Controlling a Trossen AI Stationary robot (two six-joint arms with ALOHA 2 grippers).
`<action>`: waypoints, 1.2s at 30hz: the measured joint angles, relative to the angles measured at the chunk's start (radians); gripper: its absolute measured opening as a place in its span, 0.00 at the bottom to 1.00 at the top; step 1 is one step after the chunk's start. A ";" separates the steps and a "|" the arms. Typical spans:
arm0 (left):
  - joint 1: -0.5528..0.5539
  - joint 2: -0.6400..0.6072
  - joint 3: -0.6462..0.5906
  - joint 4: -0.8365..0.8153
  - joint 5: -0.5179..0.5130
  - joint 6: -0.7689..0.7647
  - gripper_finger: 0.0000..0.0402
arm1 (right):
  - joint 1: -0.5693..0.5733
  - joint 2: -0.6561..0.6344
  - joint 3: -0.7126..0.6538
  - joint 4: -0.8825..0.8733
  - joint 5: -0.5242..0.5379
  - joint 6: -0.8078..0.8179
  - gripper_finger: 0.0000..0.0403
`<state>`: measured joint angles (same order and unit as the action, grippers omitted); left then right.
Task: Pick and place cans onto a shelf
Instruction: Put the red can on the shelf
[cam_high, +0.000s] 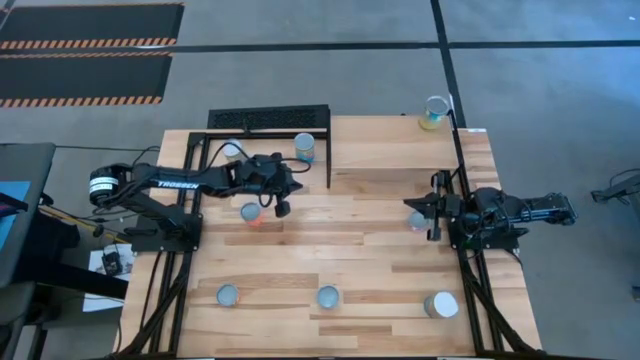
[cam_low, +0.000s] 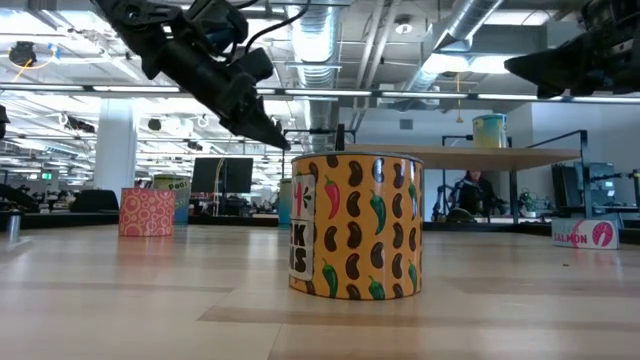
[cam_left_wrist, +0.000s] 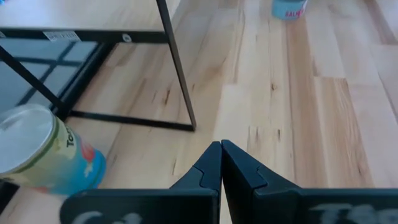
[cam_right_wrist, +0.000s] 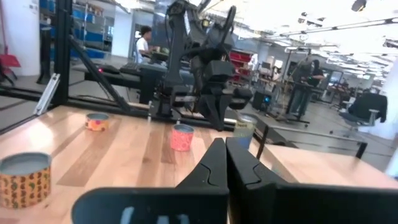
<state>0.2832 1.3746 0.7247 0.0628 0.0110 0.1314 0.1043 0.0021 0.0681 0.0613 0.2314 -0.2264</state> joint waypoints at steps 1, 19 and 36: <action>0.000 0.000 0.010 -0.026 0.000 0.000 0.00 | 0.000 0.000 0.000 0.004 0.000 0.000 0.01; 0.017 0.000 0.152 -0.525 -0.073 -0.147 0.01 | 0.000 0.000 0.000 0.021 0.002 -0.008 0.01; -0.265 0.000 0.160 -0.981 -0.178 -0.595 0.32 | 0.000 0.000 0.000 0.021 0.002 -0.018 0.02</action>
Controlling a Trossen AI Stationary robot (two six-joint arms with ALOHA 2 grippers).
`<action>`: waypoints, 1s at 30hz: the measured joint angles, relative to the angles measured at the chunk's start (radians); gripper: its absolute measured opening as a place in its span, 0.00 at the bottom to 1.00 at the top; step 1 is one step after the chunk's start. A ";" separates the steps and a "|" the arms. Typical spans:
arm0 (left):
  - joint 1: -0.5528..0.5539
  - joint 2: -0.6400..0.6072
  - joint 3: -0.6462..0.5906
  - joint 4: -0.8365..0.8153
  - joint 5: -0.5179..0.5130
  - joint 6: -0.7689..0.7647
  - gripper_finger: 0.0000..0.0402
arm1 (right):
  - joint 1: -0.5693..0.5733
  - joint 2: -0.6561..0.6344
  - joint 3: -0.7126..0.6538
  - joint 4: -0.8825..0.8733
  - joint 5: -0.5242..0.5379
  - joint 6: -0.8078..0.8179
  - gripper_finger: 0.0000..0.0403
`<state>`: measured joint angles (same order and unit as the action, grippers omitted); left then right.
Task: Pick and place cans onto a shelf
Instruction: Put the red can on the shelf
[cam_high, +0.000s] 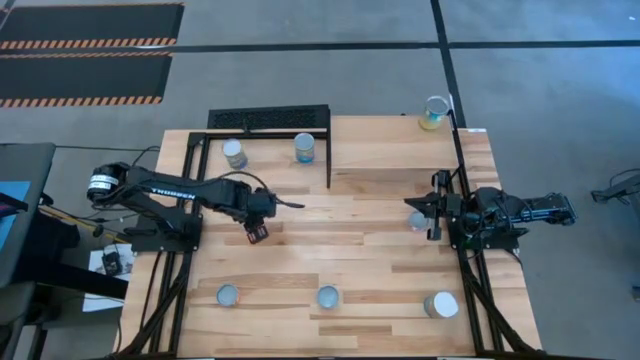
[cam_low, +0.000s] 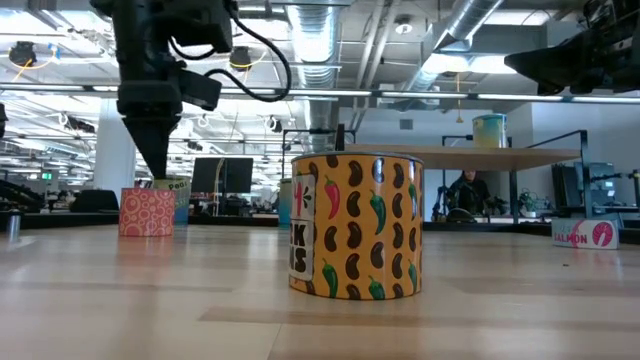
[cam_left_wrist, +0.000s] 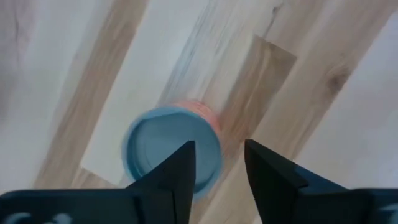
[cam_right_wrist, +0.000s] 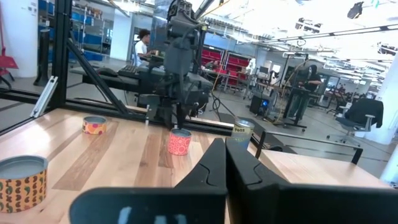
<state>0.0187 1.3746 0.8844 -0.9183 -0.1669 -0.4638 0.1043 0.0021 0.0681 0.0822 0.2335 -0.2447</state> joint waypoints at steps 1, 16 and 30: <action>-0.002 0.000 -0.008 0.000 -0.009 -0.011 0.33 | 0.000 0.000 0.000 0.000 0.000 0.000 0.02; -0.004 -0.002 -0.120 0.150 -0.076 0.003 0.18 | 0.000 0.000 0.000 0.000 0.000 -0.016 0.01; 0.041 0.001 0.067 0.356 0.201 0.400 0.00 | 0.000 0.000 0.000 0.002 0.000 -0.019 0.01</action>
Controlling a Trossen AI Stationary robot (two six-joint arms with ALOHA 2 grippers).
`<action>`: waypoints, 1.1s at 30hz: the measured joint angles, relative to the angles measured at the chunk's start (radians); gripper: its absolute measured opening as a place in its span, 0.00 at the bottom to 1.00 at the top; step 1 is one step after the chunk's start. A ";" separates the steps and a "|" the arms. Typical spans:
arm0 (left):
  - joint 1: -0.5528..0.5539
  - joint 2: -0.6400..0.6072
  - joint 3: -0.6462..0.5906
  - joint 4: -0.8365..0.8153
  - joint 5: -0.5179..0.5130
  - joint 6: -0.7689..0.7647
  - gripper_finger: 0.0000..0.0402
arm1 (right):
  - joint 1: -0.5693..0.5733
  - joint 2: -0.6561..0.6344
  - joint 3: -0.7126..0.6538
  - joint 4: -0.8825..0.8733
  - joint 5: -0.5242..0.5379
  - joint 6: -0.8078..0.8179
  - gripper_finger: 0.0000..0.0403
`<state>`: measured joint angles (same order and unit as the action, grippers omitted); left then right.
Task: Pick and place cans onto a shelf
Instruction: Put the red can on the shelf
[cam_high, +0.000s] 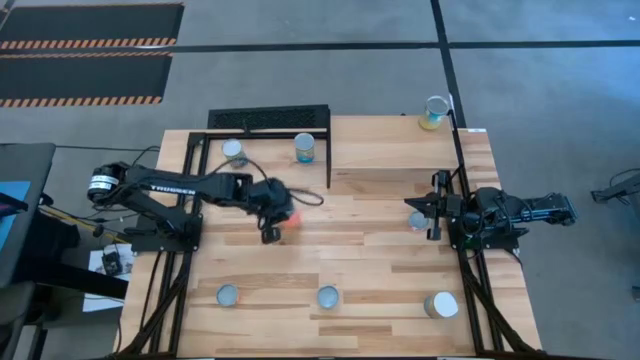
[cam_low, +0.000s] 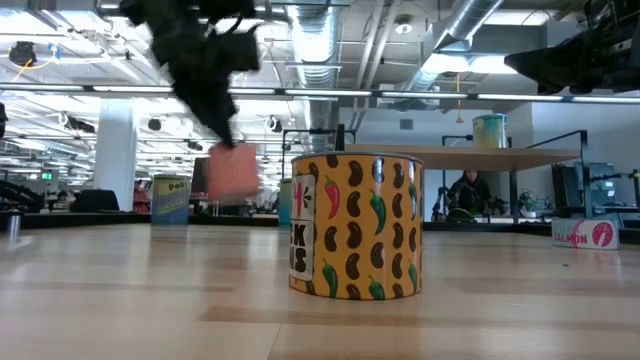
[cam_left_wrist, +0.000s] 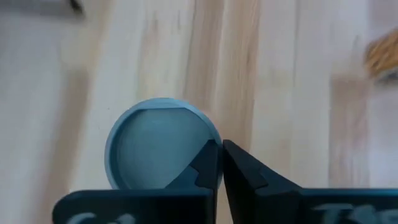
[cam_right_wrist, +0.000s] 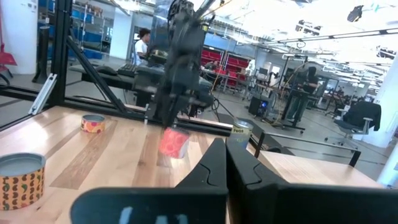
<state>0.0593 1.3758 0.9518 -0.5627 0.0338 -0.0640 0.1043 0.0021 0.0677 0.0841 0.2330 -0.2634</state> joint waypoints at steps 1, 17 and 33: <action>0.009 0.000 0.032 0.012 -0.001 0.025 0.00 | 0.000 0.000 0.000 0.002 0.000 0.000 0.01; 0.126 0.382 0.730 -0.018 -0.007 0.447 0.00 | 0.000 0.000 0.000 0.008 -0.001 0.000 0.01; 0.225 0.872 1.321 -0.072 -0.005 0.525 0.00 | -0.001 0.000 0.000 0.011 -0.001 -0.009 0.01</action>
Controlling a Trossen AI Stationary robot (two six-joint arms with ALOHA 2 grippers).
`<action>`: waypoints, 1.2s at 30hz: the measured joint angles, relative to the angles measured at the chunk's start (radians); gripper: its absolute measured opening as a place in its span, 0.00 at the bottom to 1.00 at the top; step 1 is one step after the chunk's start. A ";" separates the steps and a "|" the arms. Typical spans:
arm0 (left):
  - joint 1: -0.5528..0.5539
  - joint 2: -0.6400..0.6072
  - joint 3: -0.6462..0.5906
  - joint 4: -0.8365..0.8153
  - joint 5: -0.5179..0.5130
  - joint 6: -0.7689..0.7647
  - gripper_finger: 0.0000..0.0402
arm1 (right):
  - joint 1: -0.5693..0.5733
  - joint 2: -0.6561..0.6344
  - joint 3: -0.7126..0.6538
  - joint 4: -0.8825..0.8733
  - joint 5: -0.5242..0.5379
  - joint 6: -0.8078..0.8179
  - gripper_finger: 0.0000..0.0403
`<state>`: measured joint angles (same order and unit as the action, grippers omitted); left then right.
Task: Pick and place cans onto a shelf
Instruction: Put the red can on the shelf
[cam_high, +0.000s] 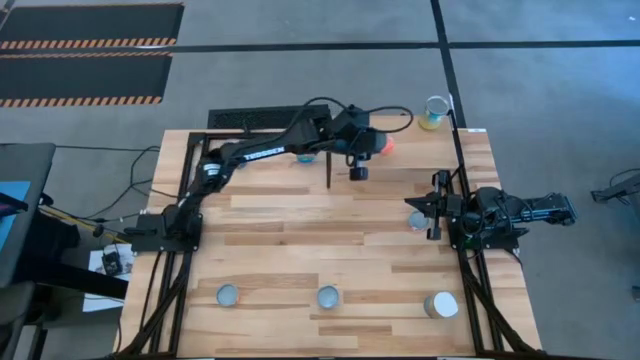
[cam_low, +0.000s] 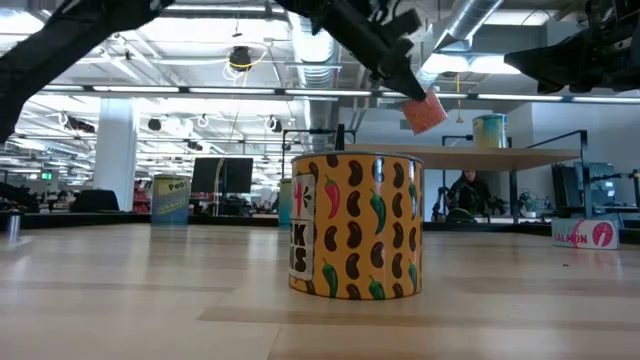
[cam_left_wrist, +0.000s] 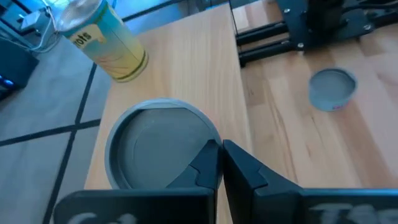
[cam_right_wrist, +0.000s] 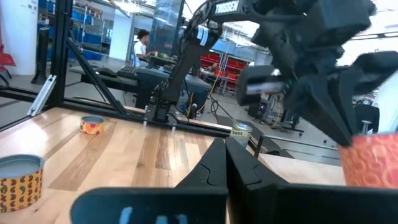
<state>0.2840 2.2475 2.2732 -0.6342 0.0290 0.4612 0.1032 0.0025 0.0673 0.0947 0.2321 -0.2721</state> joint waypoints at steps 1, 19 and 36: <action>0.000 0.016 0.021 0.001 -0.001 0.002 0.00 | 0.000 0.000 0.000 0.002 0.000 0.000 0.01; 0.024 0.048 0.057 -0.104 -0.018 -0.012 0.00 | 0.000 0.000 0.000 0.007 0.000 -0.002 0.01; 0.024 0.047 0.057 -0.114 -0.017 0.006 0.16 | 0.000 0.000 0.000 0.010 0.000 -0.001 0.02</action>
<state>0.3077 2.2944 2.3306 -0.7486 0.0120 0.4667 0.1032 0.0025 0.0673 0.1051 0.2325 -0.2729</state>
